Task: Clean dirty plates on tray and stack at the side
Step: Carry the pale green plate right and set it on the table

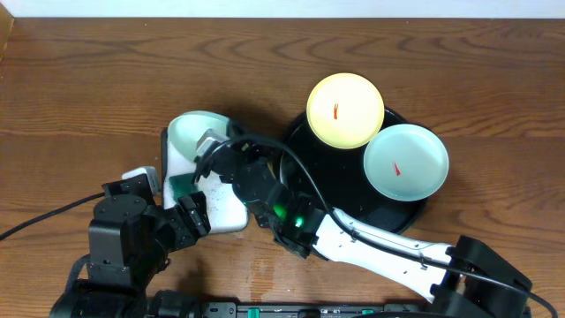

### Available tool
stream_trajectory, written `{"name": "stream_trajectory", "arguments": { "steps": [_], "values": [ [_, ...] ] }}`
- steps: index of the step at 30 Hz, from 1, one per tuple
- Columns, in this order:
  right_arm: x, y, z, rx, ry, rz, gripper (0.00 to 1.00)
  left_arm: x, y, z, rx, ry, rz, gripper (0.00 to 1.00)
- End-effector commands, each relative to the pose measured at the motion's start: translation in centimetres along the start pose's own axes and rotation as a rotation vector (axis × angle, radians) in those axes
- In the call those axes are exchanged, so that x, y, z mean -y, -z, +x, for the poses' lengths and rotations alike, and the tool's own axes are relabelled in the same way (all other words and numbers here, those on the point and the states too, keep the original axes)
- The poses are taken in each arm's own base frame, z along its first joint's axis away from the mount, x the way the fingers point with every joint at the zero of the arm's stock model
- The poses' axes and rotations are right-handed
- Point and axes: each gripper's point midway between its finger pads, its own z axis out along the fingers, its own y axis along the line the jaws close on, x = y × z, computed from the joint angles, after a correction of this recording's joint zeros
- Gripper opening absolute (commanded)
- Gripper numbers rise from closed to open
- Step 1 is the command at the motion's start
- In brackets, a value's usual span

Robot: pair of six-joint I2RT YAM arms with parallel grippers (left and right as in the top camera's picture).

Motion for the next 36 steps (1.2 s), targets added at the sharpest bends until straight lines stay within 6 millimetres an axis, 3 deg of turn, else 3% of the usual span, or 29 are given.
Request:
{"name": "stream_trajectory", "arguments": {
  "steps": [1, 3, 7, 10, 14, 18, 22, 27, 33, 36],
  "values": [
    [0.5, 0.5, 2.0, -0.104, -0.364, 0.033, 0.01, 0.2, 0.4, -0.4, 0.013, -0.010, 0.009, 0.84],
    [-1.4, 1.3, 3.5, -0.192, -0.547, -0.090, 0.01, 0.2, 0.4, -0.4, 0.013, -0.010, 0.009, 0.84],
    [-1.1, 3.0, 4.6, -0.294, -0.718, -0.199, 0.01, 0.2, 0.4, -0.4, 0.012, -0.010, 0.009, 0.84],
    [2.1, 4.4, 5.5, -0.347, -0.809, -0.205, 0.01, 0.2, 0.4, -0.4, 0.012, -0.010, 0.009, 0.84],
    [8.6, 6.9, 8.1, -0.422, -0.934, -0.164, 0.01, 0.2, 0.4, -0.4, 0.013, -0.010, 0.009, 0.84],
    [15.3, 10.2, 13.2, -0.530, -1.050, -0.055, 0.01, 0.2, 0.4, -0.4, 0.012, -0.010, 0.009, 0.84],
    [21.4, 14.5, 20.3, -0.677, -1.161, 0.157, 0.01, 0.2, 0.4, -0.4, 0.013, -0.010, 0.009, 0.84],
    [27.2, 19.3, 27.4, -0.769, -1.298, 0.392, 0.01, 0.2, 0.4, -0.4, 0.012, -0.010, 0.009, 0.84],
    [31.0, 23.9, 34.4, -0.832, -1.502, 0.622, 0.01, 0.2, 0.4, -0.4, 0.012, -0.010, 0.009, 0.84],
    [31.6, 25.7, 38.7, -0.903, -1.605, 0.723, 0.01, 0.2, 0.4, -0.4, 0.012, -0.010, 0.009, 0.84]
  ]
}}
